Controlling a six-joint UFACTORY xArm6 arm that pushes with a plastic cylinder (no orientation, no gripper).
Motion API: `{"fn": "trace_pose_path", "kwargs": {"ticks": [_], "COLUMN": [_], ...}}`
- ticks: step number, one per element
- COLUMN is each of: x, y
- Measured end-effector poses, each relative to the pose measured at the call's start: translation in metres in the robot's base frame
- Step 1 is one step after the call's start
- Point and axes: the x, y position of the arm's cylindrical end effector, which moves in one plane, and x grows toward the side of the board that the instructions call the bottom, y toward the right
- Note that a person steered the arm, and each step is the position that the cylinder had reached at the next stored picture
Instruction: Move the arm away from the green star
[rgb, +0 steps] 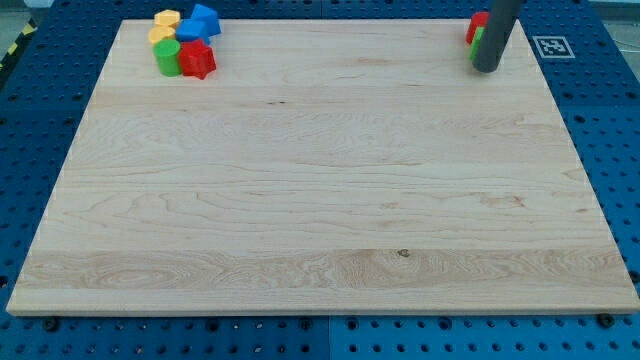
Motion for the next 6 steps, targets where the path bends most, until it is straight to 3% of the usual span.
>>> {"fn": "trace_pose_path", "kwargs": {"ticks": [2,3,4,6], "x": [0.052,0.112,0.121,0.141], "y": [0.0,-0.01,-0.063,-0.229]}}
